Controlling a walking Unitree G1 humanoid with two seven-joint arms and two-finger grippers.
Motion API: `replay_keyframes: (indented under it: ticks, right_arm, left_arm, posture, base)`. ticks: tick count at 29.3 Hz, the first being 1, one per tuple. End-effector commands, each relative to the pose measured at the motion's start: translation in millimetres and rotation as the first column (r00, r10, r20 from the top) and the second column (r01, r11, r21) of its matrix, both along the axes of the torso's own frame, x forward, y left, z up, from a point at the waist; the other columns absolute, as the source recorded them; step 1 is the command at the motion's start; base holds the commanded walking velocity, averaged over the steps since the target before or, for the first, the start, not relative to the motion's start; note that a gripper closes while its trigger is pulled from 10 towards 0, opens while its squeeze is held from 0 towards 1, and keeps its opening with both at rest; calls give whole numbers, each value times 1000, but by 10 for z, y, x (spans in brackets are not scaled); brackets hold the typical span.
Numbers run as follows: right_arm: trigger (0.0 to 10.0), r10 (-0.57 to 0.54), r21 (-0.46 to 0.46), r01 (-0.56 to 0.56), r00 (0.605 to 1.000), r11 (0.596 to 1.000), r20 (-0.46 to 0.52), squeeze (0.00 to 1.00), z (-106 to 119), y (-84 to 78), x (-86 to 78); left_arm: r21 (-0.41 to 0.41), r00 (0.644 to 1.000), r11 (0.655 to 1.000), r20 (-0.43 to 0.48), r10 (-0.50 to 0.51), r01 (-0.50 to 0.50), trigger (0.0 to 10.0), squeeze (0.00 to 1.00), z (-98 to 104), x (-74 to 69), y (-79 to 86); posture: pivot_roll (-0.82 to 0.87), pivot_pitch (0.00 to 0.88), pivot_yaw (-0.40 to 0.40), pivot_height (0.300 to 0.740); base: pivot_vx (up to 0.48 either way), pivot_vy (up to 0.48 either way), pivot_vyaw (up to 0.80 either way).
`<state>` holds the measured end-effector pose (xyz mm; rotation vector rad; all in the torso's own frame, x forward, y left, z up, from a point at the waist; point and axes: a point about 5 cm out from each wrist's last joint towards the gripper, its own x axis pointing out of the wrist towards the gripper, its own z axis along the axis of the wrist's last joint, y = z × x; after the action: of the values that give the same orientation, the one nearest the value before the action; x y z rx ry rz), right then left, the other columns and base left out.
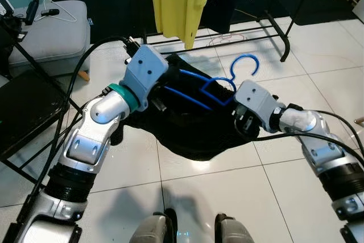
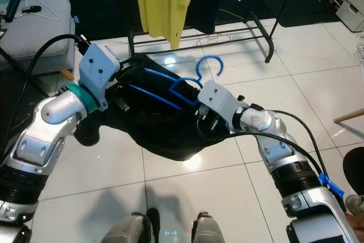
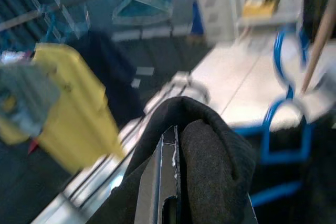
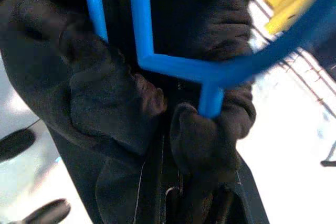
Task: Hang hanger
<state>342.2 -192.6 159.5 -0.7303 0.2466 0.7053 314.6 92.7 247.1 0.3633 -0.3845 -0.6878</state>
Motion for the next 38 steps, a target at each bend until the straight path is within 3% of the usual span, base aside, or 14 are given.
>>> replay_keyframes:
  ticks: [1, 3, 5, 6, 7, 10, 17, 20, 28, 30, 38]
  right_arm:
    - [10000, 61, 15, -61, 998, 998, -26, 0, -38, 119, -23]
    - [10000, 63, 27, -62, 997, 998, -37, 0, -53, 122, -28]
    - [10000, 72, 174, -69, 997, 982, -9, 0, 114, 190, -14]
    - [10000, 72, 174, -69, 997, 982, -9, 0, 114, 190, -14]
    - [10000, 78, 224, -80, 997, 971, 17, 0, 213, 206, -12]
    - [10000, 93, 265, -104, 994, 959, 51, 0, 332, 221, -22]
    - [10000, 152, 268, -164, 986, 949, 66, 0, 435, 261, -111]
    - [10000, 147, 245, -156, 988, 957, 53, 0, 401, 219, -128]
    - [10000, 99, 230, -117, 991, 966, 90, 0, 462, 160, -89]
    - [10000, 70, 211, -92, 992, 973, 107, 0, 482, 105, -79]
    - [10000, -31, 202, -7, 982, 979, 184, 0, 593, -23, -13]
  left_arm:
    - [18, 996, 997, 50, -76, 75, 10000, 0, 40, -108, -151]
    - [51, 995, 996, 65, -70, 67, 10000, 0, 23, -118, -169]
    - [277, 990, 959, 112, -87, 53, 10000, 0, -253, -161, -188]
    - [277, 990, 959, 112, -87, 53, 10000, 0, -253, -161, -188]
    - [353, 989, 935, 121, -90, 42, 10000, 0, -374, -169, -180]
    - [417, 990, 909, 119, -74, 17, 10000, 0, -514, -158, -161]
    - [505, 990, 860, 143, -7, -67, 10000, 0, -725, -72, -73]
    - [567, 983, 819, 183, -15, -93, 10000, 0, -814, -70, -47]
    - [635, 984, 768, 174, -39, -82, 10000, 0, -1012, -106, -2]
    - [697, 980, 714, 183, -82, -70, 10000, 0, -1097, -130, 47]
    - [757, 977, 653, 162, -139, -33, 10000, 0, -1272, -206, 117]
  posture:
    - [-106, 113, 106, 740]
    - [-106, 113, 106, 740]
    - [-109, 114, 106, 740]
    - [-109, 114, 106, 740]
    - [-110, 115, 106, 740]
    - [-111, 115, 105, 740]
    - [-121, 119, 105, 740]
    - [-122, 120, 104, 740]
    - [-127, 122, 102, 740]
    - [-125, 122, 101, 740]
    - [-128, 122, 101, 740]
  base:
    - [0, 0, 0]
    - [0, 0, 0]
    - [0, 0, 0]
    - [0, 0, 0]
    - [0, 0, 0]
    - [0, 0, 0]
    - [0, 0, 0]
    - [0, 0, 0]
    - [0, 0, 0]
    - [0, 0, 0]
    - [0, 0, 0]
